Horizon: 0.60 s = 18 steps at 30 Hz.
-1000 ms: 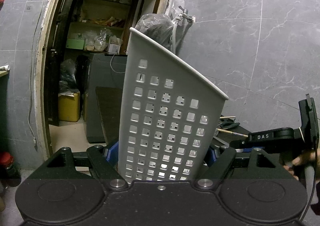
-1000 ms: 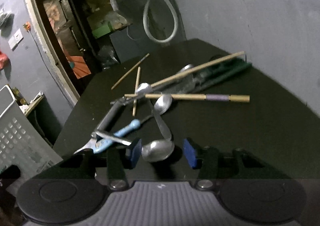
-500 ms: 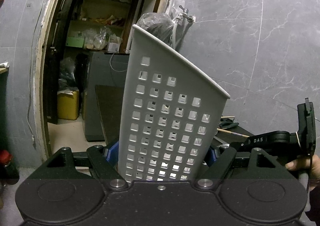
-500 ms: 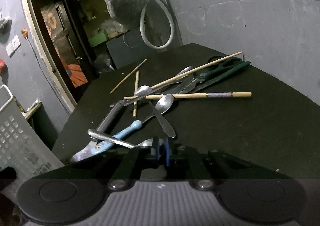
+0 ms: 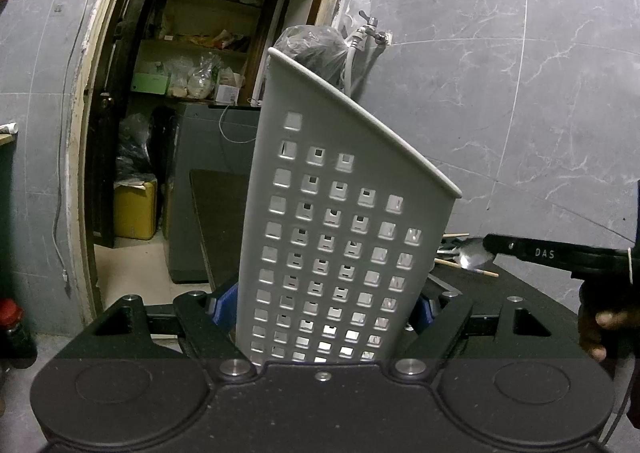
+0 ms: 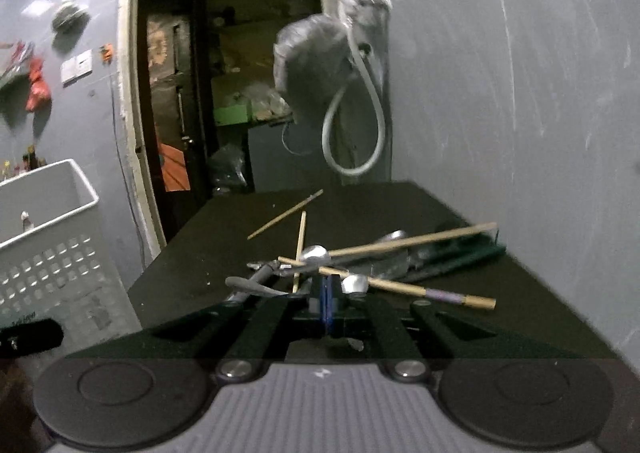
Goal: Organize utensils
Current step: 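Drop the spoon from the right tool into the basket held by the left tool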
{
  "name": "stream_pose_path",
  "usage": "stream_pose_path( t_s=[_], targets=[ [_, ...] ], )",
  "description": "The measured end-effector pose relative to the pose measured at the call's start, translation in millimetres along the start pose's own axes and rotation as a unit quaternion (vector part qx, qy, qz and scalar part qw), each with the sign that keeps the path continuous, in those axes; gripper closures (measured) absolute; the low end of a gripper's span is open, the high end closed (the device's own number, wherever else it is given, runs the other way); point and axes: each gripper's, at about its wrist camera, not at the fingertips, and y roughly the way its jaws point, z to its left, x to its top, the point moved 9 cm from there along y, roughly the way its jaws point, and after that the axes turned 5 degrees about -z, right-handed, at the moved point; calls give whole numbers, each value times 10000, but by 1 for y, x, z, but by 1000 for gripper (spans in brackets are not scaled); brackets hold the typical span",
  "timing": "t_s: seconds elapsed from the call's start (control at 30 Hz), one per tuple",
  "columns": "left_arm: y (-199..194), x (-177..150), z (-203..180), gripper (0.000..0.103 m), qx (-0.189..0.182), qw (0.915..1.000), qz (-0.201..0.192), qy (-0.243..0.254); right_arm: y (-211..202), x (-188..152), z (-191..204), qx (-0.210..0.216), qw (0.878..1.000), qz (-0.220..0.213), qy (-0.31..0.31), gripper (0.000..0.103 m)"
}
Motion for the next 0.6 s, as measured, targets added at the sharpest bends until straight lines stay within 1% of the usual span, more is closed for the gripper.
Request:
stream_pose_path(
  t_s=[0.1, 0.23, 0.6],
  targets=[
    [-1, 0, 2, 22, -15, 10000, -3, -18, -9, 6, 11, -85, 9987, -254, -430, 102],
    [-1, 0, 2, 22, -12, 10000, -2, -20, -22, 17, 25, -125, 9948, -594, -817, 102],
    [-1, 0, 2, 22, -14, 10000, -4, -21, -53, 59, 55, -223, 9785, -1461, -1440, 102]
  ],
)
